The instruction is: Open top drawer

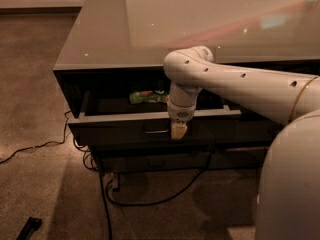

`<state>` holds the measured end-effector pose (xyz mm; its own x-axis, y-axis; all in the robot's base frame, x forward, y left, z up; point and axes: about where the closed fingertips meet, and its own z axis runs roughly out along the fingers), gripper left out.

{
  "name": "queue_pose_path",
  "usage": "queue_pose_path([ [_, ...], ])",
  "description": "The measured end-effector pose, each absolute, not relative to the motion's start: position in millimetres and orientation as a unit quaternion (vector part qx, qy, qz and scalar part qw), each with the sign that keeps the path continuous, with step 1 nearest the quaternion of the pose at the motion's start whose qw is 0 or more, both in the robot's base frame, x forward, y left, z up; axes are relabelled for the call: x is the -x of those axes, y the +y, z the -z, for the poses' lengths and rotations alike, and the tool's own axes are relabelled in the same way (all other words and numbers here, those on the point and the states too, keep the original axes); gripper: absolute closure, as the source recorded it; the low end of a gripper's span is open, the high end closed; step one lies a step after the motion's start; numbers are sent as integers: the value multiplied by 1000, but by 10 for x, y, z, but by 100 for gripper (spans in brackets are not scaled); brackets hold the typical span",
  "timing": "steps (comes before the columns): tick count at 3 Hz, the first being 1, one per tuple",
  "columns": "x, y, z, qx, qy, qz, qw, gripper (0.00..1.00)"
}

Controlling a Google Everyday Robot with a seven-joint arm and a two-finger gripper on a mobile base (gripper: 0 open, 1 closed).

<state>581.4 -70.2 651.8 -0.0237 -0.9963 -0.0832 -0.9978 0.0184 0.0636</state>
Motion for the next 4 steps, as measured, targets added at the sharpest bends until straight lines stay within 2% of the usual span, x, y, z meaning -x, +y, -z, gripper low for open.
queue_pose_path([
  [1, -5697, -713, -6569, 693, 719, -54, 1, 88],
  [2, -5697, -713, -6657, 693, 719, -54, 1, 86],
  [4, -5696, -713, -6711, 693, 719, -54, 1, 39],
])
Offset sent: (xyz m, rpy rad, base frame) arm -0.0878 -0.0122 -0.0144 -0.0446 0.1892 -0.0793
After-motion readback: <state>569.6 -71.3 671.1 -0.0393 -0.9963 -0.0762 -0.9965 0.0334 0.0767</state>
